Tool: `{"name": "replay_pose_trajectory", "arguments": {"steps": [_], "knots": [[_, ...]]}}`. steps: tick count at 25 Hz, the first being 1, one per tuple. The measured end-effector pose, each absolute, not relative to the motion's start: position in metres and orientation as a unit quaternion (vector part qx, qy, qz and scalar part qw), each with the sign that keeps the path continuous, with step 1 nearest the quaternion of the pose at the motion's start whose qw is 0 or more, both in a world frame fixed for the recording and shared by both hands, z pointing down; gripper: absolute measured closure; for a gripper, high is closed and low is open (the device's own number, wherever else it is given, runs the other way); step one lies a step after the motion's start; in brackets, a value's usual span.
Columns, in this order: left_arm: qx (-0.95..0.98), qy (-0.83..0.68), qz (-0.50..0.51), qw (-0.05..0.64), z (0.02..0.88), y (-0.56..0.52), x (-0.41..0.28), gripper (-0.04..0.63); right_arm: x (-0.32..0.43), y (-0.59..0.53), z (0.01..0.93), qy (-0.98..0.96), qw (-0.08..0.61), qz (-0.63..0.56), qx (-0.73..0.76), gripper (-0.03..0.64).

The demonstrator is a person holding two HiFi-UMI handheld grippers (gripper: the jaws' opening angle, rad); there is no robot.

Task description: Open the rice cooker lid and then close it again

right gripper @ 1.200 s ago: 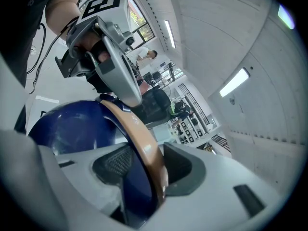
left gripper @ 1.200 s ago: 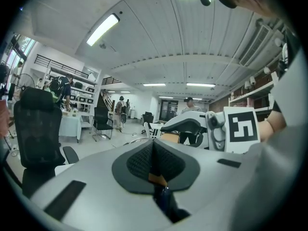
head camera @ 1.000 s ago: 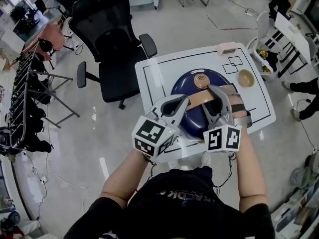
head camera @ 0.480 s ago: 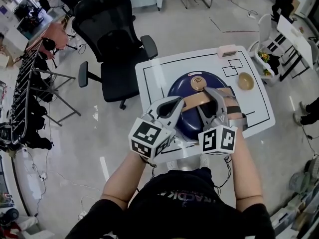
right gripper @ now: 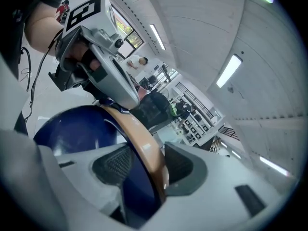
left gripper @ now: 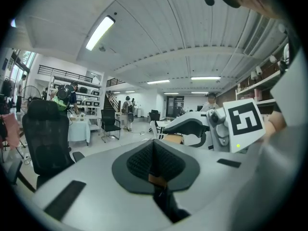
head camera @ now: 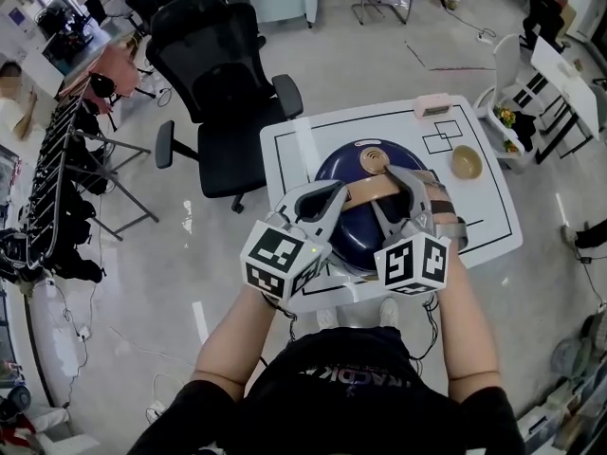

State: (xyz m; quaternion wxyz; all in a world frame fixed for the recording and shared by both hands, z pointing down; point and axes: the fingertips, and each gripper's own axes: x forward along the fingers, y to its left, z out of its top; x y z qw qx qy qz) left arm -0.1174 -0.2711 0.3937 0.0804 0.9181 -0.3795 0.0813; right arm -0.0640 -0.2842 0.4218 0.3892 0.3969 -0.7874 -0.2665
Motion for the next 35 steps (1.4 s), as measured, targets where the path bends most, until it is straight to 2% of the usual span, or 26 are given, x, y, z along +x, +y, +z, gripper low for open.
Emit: {"name": "replay_pose_trajectory", "arguments": {"steps": [9,25,35], "knots": [[0.913,-0.393,0.102,0.033,0.366,-0.273,-0.106,0.594,-0.054,-0.287,0.403,-0.812,0.349,-0.238,0.402,0.423],[0.902,-0.432,-0.007,0.012,0.291,-0.258,-0.093,0.586,-0.008,-0.298,0.363,-0.859,0.235,-0.166,0.424,0.437],[0.880,-0.474,-0.040,0.002,0.275,-0.251,-0.090,0.549,0.027,-0.306,0.346,-0.880,0.158,-0.116,0.433,0.443]]}}
